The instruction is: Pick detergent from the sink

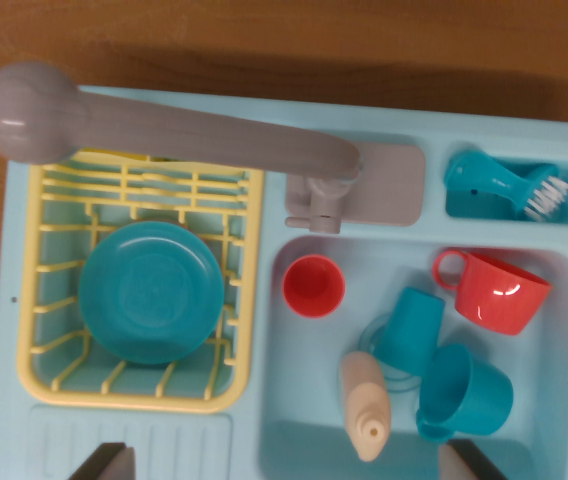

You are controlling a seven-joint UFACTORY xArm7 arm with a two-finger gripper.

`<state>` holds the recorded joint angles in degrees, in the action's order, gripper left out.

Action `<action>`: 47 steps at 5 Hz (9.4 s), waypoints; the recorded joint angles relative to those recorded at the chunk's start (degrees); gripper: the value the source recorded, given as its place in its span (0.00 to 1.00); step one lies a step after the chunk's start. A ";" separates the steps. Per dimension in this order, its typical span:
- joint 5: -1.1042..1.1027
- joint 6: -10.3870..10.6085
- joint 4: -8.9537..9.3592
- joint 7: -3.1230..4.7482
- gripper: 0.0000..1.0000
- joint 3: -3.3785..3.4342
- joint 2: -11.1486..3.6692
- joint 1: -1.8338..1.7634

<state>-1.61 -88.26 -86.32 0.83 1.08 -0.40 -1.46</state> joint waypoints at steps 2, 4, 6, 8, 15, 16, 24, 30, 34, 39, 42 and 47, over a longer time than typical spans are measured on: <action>-0.02 1.69 1.63 0.47 0.00 -0.19 -0.26 0.22; -0.05 3.66 3.51 1.01 0.00 -0.40 -0.57 0.47; -0.08 5.85 5.61 1.62 0.00 -0.65 -0.91 0.75; -0.11 8.16 7.83 2.26 0.00 -0.90 -1.27 1.05; -0.24 18.68 17.92 5.17 0.00 -2.07 -2.91 2.40; -0.28 21.38 20.51 5.92 0.00 -2.36 -3.33 2.74; -0.41 31.06 29.80 8.60 0.00 -3.43 -4.84 3.98; -0.50 38.28 36.72 10.61 1.00 -4.23 -5.96 4.91; -0.50 37.22 35.96 10.63 1.00 -4.23 -5.66 4.90; -0.51 32.76 32.76 10.72 1.00 -4.21 -4.41 4.87; -0.51 30.80 31.35 10.76 1.00 -4.20 -3.85 4.85; -0.52 23.46 26.07 10.91 1.00 -4.17 -1.78 4.80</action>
<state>-2.13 -64.80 -60.25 11.74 -3.09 -2.18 3.34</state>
